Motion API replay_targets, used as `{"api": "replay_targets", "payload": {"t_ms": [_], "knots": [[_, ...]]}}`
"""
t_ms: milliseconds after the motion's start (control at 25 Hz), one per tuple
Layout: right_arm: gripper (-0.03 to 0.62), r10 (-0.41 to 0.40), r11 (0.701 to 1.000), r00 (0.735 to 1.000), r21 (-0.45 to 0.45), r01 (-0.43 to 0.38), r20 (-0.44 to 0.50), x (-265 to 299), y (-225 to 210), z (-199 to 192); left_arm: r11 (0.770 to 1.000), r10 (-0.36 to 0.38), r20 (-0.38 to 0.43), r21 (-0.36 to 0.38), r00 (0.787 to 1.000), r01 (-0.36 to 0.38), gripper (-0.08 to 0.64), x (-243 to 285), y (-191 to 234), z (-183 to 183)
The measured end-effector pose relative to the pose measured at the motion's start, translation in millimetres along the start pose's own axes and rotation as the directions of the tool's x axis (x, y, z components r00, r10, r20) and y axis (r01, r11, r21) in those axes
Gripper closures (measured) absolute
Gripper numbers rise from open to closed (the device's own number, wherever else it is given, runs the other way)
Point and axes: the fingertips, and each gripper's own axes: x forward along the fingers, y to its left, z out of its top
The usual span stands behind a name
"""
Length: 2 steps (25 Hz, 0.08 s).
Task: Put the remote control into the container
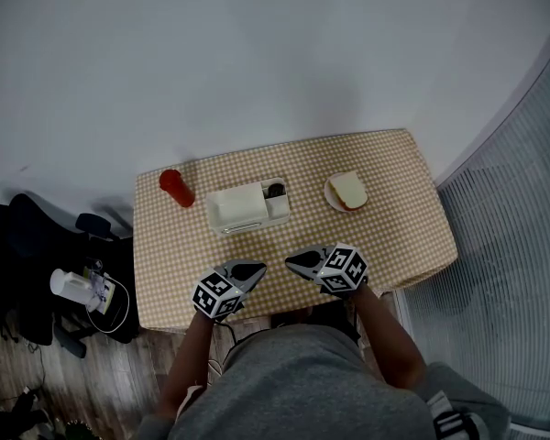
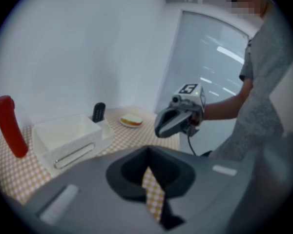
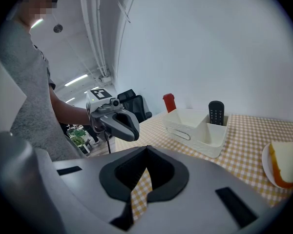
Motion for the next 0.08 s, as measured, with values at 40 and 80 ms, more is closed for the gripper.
{"api": "replay_targets", "payload": {"t_ms": [40,80], "knots": [[0.577,0.000,1.000,1.000,0.000,0.000,0.000,0.0,0.0,0.2,1.000,-0.001,0.000,0.000,1.000,0.001,0.561,-0.1,0.0,0.1],[0.577,-0.001,1.000,1.000,0.001,0.001,0.000,-0.1,0.0,0.3,1.000,-0.001,0.001,0.000,1.000,0.001,0.561,-0.2,0.1,0.1]]}}
